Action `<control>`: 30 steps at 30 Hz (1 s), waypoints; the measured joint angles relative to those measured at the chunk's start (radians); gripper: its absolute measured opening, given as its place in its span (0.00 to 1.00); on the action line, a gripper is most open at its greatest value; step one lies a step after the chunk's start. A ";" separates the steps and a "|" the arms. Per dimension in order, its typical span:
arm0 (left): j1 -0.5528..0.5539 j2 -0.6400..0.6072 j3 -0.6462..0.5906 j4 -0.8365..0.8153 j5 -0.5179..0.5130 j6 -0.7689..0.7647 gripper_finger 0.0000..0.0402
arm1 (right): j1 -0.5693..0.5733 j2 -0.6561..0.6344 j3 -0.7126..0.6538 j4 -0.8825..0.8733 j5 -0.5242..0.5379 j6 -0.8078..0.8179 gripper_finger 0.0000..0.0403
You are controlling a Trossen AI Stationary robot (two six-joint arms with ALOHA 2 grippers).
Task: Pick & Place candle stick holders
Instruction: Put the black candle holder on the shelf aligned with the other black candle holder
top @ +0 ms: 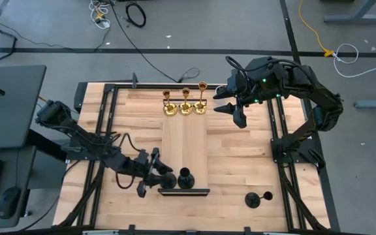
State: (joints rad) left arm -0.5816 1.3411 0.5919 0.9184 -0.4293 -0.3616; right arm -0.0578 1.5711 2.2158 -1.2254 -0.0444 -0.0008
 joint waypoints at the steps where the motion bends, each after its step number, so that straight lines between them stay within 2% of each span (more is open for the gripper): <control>1: 0.000 0.000 0.000 0.015 0.007 0.001 0.45 | 0.000 0.000 0.000 -0.001 0.000 -0.001 0.52; 7: 0.000 0.000 0.000 0.129 0.053 0.008 0.57 | 0.000 0.000 0.000 -0.003 0.001 -0.007 0.52; 13: 0.000 0.000 0.001 0.267 0.093 0.020 0.64 | 0.000 0.000 0.000 -0.003 0.002 -0.008 0.52; 23: 0.039 -0.044 0.001 0.346 0.072 0.173 0.63 | 0.000 0.000 0.000 -0.002 0.002 -0.011 0.52; 30: 0.082 -0.115 0.063 0.351 0.017 0.325 0.63 | 0.000 0.000 0.000 -0.041 0.001 -0.008 0.52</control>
State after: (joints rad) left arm -0.4994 1.2257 0.6546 1.2690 -0.4123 -0.0366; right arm -0.0578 1.5711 2.2158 -1.2660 -0.0434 -0.0087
